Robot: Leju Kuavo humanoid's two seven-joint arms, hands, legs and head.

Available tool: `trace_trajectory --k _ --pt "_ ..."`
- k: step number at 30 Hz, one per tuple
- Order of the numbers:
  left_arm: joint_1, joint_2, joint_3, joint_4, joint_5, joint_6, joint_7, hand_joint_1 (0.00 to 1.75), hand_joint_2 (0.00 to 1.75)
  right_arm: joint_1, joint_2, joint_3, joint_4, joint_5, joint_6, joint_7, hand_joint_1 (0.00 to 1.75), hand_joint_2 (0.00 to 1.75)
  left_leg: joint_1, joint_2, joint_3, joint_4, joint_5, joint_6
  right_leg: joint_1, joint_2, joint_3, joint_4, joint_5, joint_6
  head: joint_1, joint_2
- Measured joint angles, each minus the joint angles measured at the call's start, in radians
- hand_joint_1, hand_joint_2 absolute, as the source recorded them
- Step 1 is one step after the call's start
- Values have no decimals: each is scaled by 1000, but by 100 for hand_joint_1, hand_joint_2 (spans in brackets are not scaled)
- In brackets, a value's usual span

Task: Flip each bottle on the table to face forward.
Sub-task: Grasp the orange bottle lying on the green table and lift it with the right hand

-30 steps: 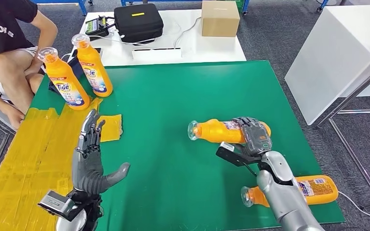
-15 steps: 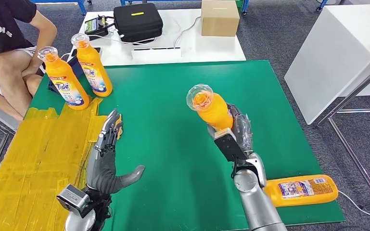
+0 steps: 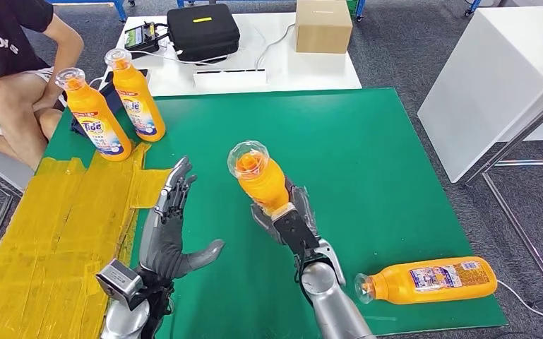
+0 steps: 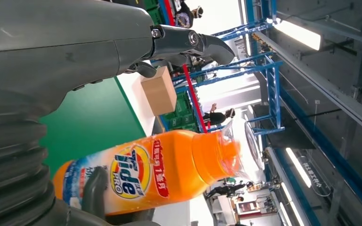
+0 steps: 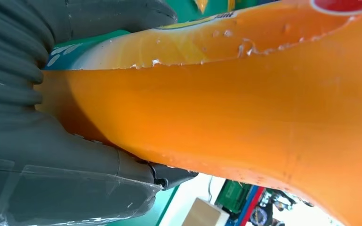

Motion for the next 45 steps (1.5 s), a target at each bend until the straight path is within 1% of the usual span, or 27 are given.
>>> trace_trajectory --k 8,11,18,23,25,27,29,34,45 --pt "-15 0 -8 30 9 -8 20 0 175 -1 39 64 67 -15 18 -13 175 175 0 0 0 0 0 0 0 0 0 0 0 0 0 0" --pt "-23 0 -12 49 9 3 28 0 175 -3 49 95 81 -34 18 -21 175 175 0 0 0 0 0 0 0 0 0 0 0 0 0 0" --pt "-39 0 -15 84 10 18 36 0 175 -13 48 180 56 -53 19 -22 175 175 0 0 0 0 0 0 0 0 0 0 0 0 0 0" --pt "-50 0 -14 107 24 13 56 0 175 -17 45 227 28 -39 1 -23 175 175 0 0 0 0 0 0 0 0 0 0 0 0 0 0" --pt "-55 0 -14 118 37 6 66 63 175 -19 44 246 21 -33 -5 -22 175 175 0 0 0 0 0 0 0 0 0 0 0 0 0 0" --pt "-58 0 -12 128 60 -4 70 150 175 -22 42 263 19 -28 -12 -20 175 175 0 0 0 0 0 0 0 0 0 0 0 0 0 0" --pt "-61 0 -9 134 104 -27 67 175 175 -25 40 280 18 -23 -20 -18 175 175 0 0 0 0 0 0 0 0 0 0 0 0 0 0" --pt "-58 0 6 132 202 -81 46 175 175 -32 37 306 22 -28 -32 -14 175 175 0 0 0 0 0 0 0 0 0 0 0 0 0 0" --pt "-42 0 22 113 247 -91 37 175 175 -36 36 321 32 -35 -35 -14 175 175 0 0 0 0 0 0 0 0 0 0 0 0 0 0"
